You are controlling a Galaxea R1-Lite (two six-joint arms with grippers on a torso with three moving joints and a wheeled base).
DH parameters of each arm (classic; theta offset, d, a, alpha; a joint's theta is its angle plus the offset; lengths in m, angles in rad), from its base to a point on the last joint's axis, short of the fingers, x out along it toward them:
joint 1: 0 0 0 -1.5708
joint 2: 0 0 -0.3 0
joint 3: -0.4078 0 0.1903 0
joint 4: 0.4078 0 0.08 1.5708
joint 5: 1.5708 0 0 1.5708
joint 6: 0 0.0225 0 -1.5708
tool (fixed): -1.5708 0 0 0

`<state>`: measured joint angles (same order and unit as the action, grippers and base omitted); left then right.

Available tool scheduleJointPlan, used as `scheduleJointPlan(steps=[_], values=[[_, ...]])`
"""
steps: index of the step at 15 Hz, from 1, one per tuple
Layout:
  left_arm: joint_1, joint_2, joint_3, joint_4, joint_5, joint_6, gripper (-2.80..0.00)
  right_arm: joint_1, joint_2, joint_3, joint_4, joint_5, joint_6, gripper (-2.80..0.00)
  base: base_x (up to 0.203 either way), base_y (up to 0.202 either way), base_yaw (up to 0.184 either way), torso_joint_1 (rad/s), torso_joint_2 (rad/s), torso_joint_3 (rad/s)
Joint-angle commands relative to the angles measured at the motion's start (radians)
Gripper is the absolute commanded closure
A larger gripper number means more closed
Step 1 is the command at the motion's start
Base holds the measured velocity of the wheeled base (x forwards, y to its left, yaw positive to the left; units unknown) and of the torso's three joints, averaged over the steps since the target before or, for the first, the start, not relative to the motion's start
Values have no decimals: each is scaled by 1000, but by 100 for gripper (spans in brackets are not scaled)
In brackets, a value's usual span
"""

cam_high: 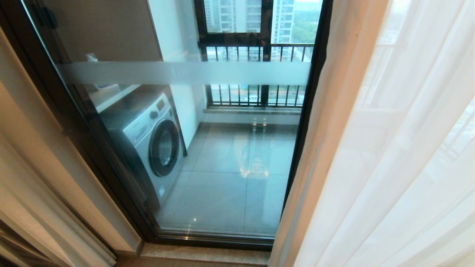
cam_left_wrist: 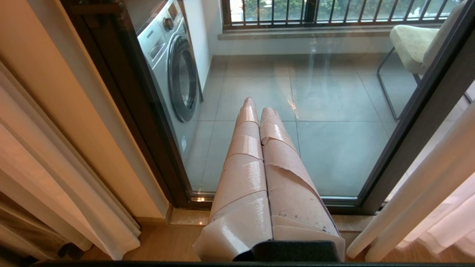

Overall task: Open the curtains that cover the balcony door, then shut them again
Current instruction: Close the inner curtains on both sides

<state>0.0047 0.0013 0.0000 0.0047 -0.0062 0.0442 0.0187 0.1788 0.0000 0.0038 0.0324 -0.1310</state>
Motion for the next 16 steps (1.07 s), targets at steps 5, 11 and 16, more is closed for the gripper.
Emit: scheduleJointPlan(steps=[5, 11, 16], values=[[1, 0, 0, 0, 0, 0, 0, -13, -179, 0, -1, 23, 13, 0, 0, 0, 0, 0, 0, 0], [0, 0, 0, 0, 0, 0, 0, -13, -179, 0, -2, 23, 21, 0, 0, 0, 0, 0, 0, 0], [1, 0, 0, 0, 0, 0, 0, -13, -179, 0, -2, 23, 24, 0, 0, 0, 0, 0, 0, 0]])
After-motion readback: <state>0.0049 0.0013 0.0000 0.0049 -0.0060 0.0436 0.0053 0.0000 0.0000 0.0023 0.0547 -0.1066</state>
